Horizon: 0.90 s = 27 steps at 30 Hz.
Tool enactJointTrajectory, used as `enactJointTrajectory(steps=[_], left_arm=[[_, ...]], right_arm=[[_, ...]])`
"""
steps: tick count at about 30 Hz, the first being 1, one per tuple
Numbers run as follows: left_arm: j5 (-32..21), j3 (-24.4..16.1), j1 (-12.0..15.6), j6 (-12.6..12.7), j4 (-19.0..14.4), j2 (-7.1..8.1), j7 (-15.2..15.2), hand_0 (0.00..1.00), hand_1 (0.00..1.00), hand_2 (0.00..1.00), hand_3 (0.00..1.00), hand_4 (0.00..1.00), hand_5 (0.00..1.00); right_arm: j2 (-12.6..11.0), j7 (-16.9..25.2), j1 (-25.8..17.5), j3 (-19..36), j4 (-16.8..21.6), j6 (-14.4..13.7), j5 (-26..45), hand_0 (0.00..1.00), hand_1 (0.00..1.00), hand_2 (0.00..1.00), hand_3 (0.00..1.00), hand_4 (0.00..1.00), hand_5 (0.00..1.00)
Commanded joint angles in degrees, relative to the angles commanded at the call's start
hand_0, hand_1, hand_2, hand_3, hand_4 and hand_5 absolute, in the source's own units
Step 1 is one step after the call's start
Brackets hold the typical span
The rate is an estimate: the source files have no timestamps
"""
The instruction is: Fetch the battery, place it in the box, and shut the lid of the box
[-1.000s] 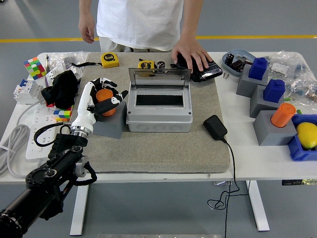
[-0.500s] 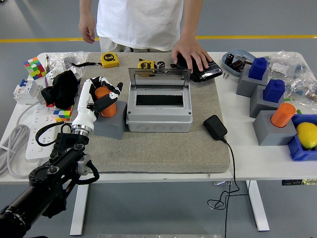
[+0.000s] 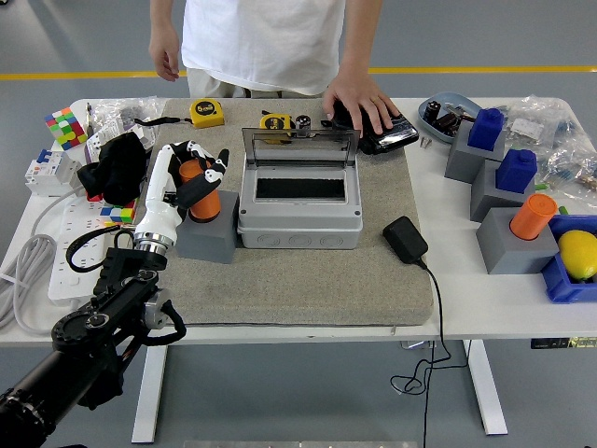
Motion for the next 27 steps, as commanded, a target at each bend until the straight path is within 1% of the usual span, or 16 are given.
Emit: enactJointTrajectory(steps=[4,5,6,10,11,13,14,16,17,18,21,22,23,27], left_arm=[[7.9,0.9,-0.9,-0.2,-4.5,1.22,3.1,0.066,0.047,0.128,0.167,0.624,0.002],[10.4,1.5,-1.3,-0.2,-5.6,1.57,4.0,0.075,0.051,0.131,0.171,0.656,0.002],[12.6,2.3,-1.9,-0.2,-6.9,1.96,5.0,0.075,0.051,0.131,0.171,0.656,0.002],[20.4,4.6,-3.6,0.5,-10.5,2.94,8.0,0.075,0.051,0.131,0.171,0.656,0.002],[22.2,5.1,-4.0,0.7,-11.1,3.1,8.7,0.075,0.06,0.137,0.175,0.676,0.002],[26.2,6.5,-5.3,1.1,-12.5,3.43,10.3,0.075,0.06,0.137,0.175,0.676,0.002],[28.6,7.5,-6.2,1.0,-13.3,3.6,11.7,0.075,0.06,0.137,0.175,0.676,0.002],[32.8,9.1,-7.4,1.0,-14.1,3.71,13.8,0.075,0.06,0.137,0.175,0.676,0.002],[34.9,10.2,-8.2,1.2,-14.5,3.73,15.1,0.088,0.071,0.147,0.186,0.706,0.002],[37.2,11.7,-9.1,1.5,-14.6,3.64,16.6,0.088,0.071,0.147,0.186,0.706,0.002],[42.1,15.3,-11.2,2.2,-14.1,3.02,19.9,0.088,0.071,0.147,0.186,0.706,0.002],[43.1,16.5,-11.9,2.3,-13.6,2.73,20.4,0.088,0.071,0.147,0.186,0.706,0.002],[44.1,17.9,-12.6,2.4,-13.1,2.37,20.9,0.113,0.084,0.158,0.202,0.77,0.002],[47.4,22.1,-14.9,3.2,-11.1,0.99,23.2,0.113,0.084,0.158,0.202,0.77,0.002]], right_arm=[[-0.1,0.0,0.0,-0.1,0.0,0.0,0.1,0.555,0.589,0.582,0.547,0.926,0.49],[-0.1,0.0,0.0,-0.1,0.0,0.0,0.0,0.555,0.589,0.582,0.546,0.926,0.49],[-0.1,0.0,0.1,0.0,0.0,0.0,0.0,0.555,0.589,0.582,0.546,0.926,0.49],[-0.1,0.1,0.2,0.0,0.0,-0.1,-0.1,0.555,0.589,0.582,0.546,0.926,0.49],[-0.1,0.1,0.2,-0.1,0.0,-0.1,-0.1,0.555,0.589,0.582,0.546,0.925,0.49],[-0.1,0.1,0.3,-0.2,0.0,-0.1,0.0,0.555,0.589,0.582,0.546,0.925,0.49],[-0.2,0.1,0.3,-0.3,0.0,-0.1,0.1,0.555,0.589,0.582,0.546,0.925,0.49],[-0.2,0.1,0.3,-0.4,0.0,-0.1,0.1,0.555,0.589,0.582,0.546,0.925,0.49],[-0.2,0.0,0.3,-0.5,0.0,-0.1,0.2,0.555,0.589,0.581,0.545,0.925,0.491],[-0.2,0.0,0.3,-0.5,0.0,-0.1,0.2,0.555,0.589,0.581,0.545,0.925,0.491],[-0.3,0.0,0.3,-0.6,0.0,-0.1,0.2,0.555,0.589,0.581,0.545,0.925,0.491],[-0.3,0.0,0.3,-0.6,0.0,-0.1,0.2,0.555,0.589,0.581,0.545,0.925,0.491],[-0.3,0.0,0.3,-0.7,0.0,-0.1,0.2,0.555,0.589,0.581,0.545,0.924,0.49],[-0.3,0.1,0.3,-0.7,0.1,-0.2,0.2,0.555,0.589,0.581,0.545,0.924,0.49]])
